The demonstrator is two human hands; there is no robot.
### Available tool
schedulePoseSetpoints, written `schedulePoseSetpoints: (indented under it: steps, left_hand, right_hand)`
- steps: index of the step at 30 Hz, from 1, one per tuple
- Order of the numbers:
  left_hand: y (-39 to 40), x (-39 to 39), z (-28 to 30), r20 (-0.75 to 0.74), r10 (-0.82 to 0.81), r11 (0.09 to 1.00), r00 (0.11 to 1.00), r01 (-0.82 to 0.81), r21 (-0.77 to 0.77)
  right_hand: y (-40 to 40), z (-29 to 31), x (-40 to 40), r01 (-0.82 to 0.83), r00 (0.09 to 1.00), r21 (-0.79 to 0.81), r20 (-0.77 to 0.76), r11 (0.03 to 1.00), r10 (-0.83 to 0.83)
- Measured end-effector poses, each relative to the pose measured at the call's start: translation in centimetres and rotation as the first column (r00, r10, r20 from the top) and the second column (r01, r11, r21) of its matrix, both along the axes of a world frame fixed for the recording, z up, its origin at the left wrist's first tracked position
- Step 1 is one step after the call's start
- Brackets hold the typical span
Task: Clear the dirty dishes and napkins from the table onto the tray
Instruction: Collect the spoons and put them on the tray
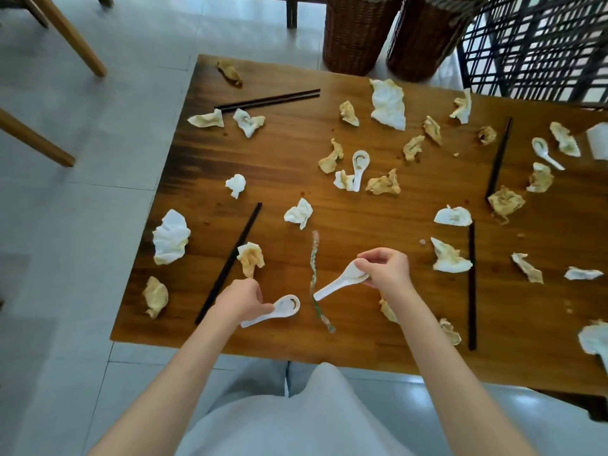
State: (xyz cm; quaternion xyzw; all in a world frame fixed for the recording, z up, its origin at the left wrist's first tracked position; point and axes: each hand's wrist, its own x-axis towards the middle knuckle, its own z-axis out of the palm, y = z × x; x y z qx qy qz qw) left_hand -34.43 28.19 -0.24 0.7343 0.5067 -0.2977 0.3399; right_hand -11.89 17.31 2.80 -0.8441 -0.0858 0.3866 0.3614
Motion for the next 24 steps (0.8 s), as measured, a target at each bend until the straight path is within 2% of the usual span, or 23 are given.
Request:
schedulePoseSetpoints:
  steps: [4,9,13,15,17,21,24]
  left_hand:
    - [0.0,-0.1,-0.3,-0.100,-0.032,0.996,0.994,0.024,-0.085]
    - [-0.6,0.0,-0.4,-0.083,-0.040,0.990,0.996,0.028,-0.139]
    - [0.3,0.2,0.7,0.100,0.149,0.972,0.984,-0.127,-0.199]
    - [1.0,0.8,1.9,0.219,0.278,0.943,0.935,-0.223,-0.247]
    - [1.5,1.7,3.3,0.305,0.338,0.924,0.890,-0.252,-0.289]
    - [2.0,4.8,5.4,0.377,0.334,0.915,0.864,-0.201,-0.349]
    - [1.9,6.8,6.1,0.435,0.242,0.953,0.867,-0.129,-0.273]
  right_hand:
    - [0.2,0.0,0.1,-0.003,1.000,0.008,-0.021,1.000,0.003]
    - [0.0,-0.3,0.3,0.010,0.999,0.007,-0.031,1.000,-0.010]
    - [0.0,-0.5,0.5,0.044,0.999,-0.006,-0.019,0.999,-0.045]
    - [0.1,-0.4,0.5,0.080,0.996,0.001,-0.035,0.997,-0.080]
    - [0.3,-0.3,0.5,0.126,0.991,0.011,-0.051,0.992,-0.126]
    - [1.1,0.3,0.0,0.204,0.974,0.065,-0.111,0.977,-0.196]
    - [1.9,1.1,-0.2,0.265,0.957,0.114,-0.155,0.957,-0.246]
